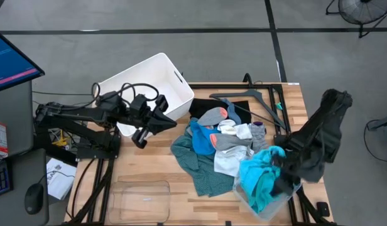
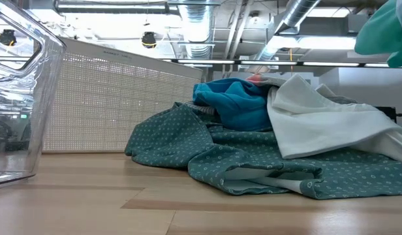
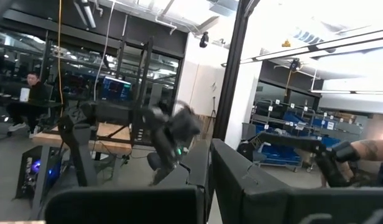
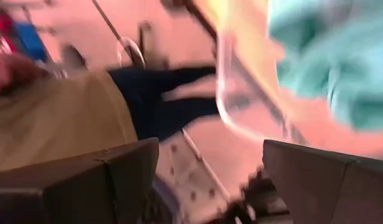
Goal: Pick & Place Cloths
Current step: Put the green shorts into the right transparent bin
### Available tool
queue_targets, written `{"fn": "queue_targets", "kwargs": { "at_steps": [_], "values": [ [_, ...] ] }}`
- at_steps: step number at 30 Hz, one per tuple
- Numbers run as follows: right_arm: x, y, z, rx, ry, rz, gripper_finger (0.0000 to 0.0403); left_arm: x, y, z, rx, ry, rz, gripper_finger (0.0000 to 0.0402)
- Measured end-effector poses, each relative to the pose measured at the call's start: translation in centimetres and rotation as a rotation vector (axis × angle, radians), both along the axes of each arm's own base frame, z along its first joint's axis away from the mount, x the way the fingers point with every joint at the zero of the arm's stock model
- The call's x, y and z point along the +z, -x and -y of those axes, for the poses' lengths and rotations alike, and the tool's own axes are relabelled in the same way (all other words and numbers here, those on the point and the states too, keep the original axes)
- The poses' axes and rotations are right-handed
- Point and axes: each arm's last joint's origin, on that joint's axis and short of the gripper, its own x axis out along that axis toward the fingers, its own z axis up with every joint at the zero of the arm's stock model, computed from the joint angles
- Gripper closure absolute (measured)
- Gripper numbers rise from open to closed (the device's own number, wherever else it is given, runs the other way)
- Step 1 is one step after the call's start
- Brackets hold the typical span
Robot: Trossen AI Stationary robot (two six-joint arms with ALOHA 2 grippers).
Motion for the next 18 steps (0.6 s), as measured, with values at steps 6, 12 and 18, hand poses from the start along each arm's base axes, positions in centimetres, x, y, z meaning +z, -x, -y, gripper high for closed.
{"fn": "queue_targets", "kwargs": {
  "at_steps": [6,12,18],
  "values": [
    [2.0,0.2,4.7,-0.068,0.362,-0.076,0.0121,-0.2,-0.1,0.0,0.003,-0.001,-0.020,0.0398],
    [-0.5,-2.0,6.1,-0.142,0.582,-0.270,0.0121,-0.3,-0.1,0.0,0.003,-0.001,-0.028,0.0398],
    [-4.4,-4.2,4.7,-0.126,0.684,-0.488,0.0122,-0.3,-0.1,0.0,0.003,0.000,-0.028,0.0398]
  ]
}}
